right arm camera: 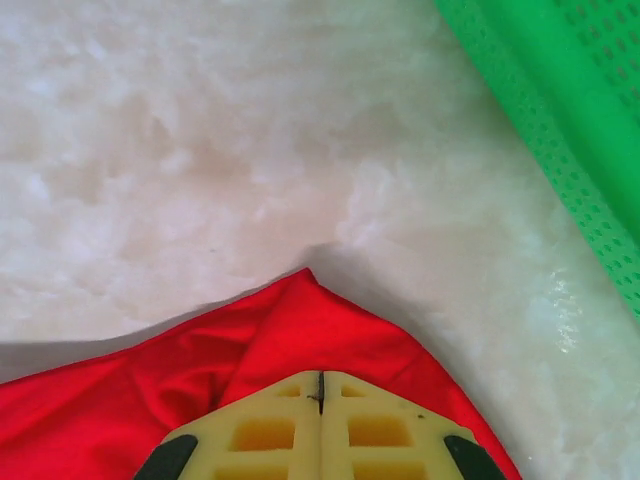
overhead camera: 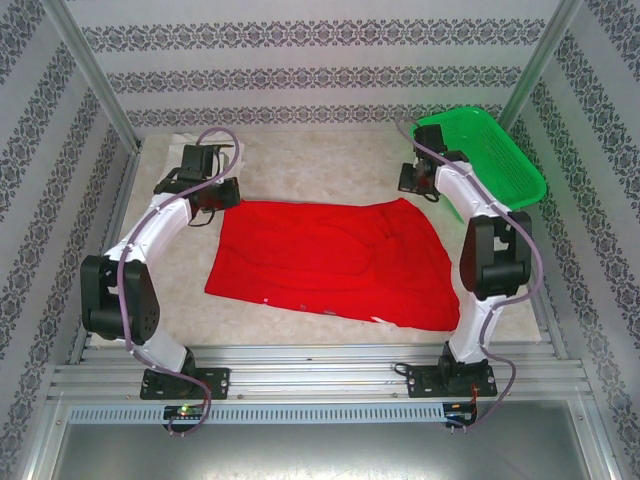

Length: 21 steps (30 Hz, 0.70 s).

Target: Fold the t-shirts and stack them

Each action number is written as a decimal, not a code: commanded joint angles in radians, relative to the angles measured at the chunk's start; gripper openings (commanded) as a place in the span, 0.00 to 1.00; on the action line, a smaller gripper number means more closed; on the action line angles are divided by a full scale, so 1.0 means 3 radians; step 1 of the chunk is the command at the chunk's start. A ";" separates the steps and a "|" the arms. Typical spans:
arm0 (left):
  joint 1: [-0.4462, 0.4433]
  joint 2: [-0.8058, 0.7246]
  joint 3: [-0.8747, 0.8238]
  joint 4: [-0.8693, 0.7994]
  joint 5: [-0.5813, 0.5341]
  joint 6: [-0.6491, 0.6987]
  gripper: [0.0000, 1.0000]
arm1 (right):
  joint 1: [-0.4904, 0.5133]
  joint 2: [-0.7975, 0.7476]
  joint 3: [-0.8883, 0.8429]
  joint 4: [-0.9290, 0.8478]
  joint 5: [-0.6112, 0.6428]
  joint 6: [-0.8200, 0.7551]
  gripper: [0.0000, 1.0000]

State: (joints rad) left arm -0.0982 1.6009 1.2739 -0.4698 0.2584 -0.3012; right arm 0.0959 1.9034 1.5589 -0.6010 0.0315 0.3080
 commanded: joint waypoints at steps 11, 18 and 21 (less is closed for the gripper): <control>-0.0056 -0.0134 -0.0117 0.0160 0.0024 -0.0126 0.00 | -0.0010 0.1290 0.1235 -0.1036 -0.0148 -0.0056 0.50; -0.0066 -0.0146 -0.0135 0.0140 -0.0022 -0.0133 0.00 | -0.0009 0.1627 0.1537 -0.1211 -0.0050 -0.0029 0.42; -0.0062 -0.0146 -0.0136 0.0135 -0.0035 -0.0131 0.00 | -0.0001 0.1701 0.1598 -0.1253 -0.0027 -0.0040 0.21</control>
State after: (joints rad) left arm -0.1104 1.5902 1.2453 -0.4549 0.2581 -0.3237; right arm 0.0834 2.3772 2.0090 -0.9192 -0.0044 0.3077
